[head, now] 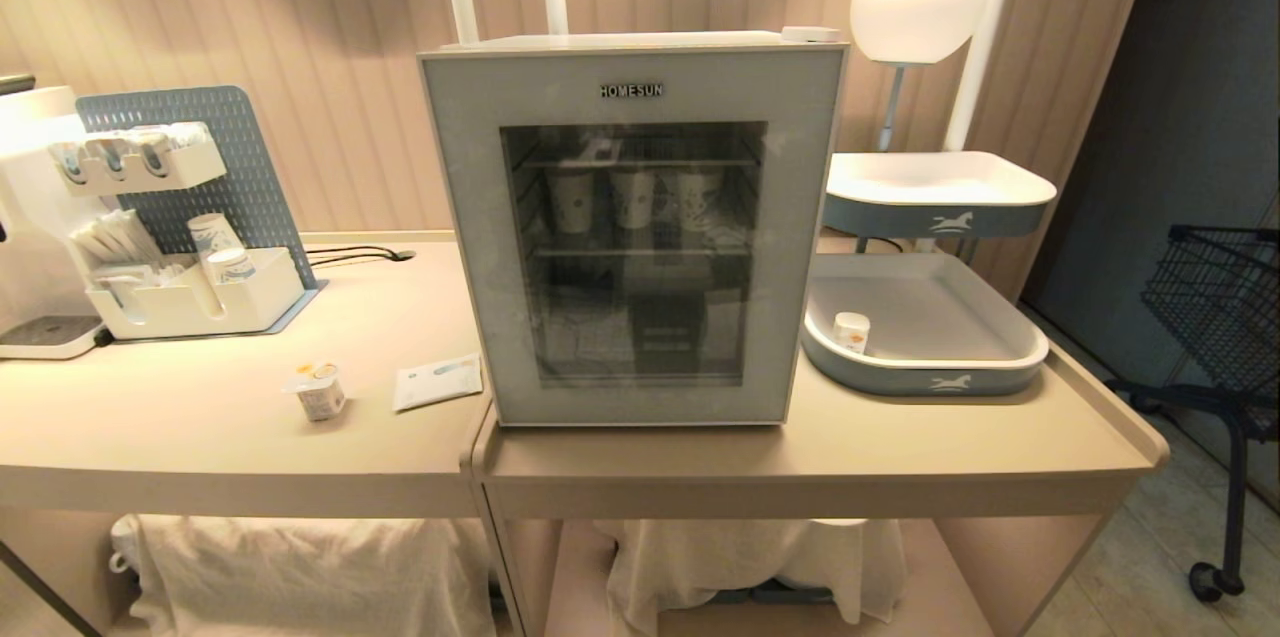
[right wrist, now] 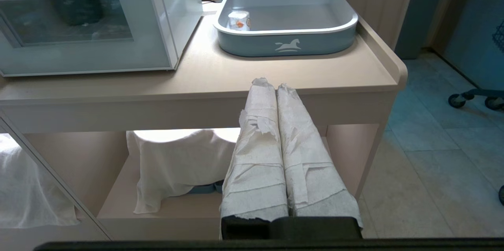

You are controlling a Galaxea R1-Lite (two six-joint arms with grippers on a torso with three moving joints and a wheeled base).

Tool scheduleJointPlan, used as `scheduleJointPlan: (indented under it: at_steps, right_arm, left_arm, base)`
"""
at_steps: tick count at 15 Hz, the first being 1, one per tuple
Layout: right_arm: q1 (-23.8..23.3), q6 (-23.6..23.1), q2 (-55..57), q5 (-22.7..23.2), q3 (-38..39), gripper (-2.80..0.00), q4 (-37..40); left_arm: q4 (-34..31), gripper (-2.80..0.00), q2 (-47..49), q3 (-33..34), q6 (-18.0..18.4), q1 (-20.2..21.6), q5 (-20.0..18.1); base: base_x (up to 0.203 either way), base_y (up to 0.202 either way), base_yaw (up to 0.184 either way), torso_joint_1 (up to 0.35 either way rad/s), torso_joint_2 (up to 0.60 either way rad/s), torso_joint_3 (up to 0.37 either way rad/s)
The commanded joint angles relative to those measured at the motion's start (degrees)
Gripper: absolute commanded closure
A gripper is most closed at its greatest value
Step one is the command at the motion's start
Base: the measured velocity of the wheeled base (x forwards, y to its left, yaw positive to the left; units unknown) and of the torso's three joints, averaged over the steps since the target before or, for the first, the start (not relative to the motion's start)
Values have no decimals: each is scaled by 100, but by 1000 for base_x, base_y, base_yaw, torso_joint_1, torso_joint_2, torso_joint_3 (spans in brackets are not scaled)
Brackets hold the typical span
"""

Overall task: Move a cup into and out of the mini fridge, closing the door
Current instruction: Open the freezer door

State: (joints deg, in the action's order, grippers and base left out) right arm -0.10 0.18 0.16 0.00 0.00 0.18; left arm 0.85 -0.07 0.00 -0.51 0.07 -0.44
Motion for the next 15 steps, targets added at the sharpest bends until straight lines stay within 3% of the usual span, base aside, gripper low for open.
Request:
scheduleJointPlan:
  at_steps: [1,8,12,15]
  right_arm:
    - [1,-1,11,0,0,0,-1]
    - [1,-1,11,0,0,0,-1]
    - [1,-1,11,0,0,0,-1]
    - [1,-1,11,0,0,0,-1]
  left_arm:
    - [-6,0,7,0,-2,1,0]
    - [-6,0,7,0,7,1,0]
    - [1,0,7,0,-2,1,0]
    - [-6,0,4,0,7,1,0]
  base:
    - [0,0,0,0,0,0]
    - [0,0,0,0,0,0]
    - [178,0,0,0,-1,0]
    - [32,0,-1,1,4,-2]
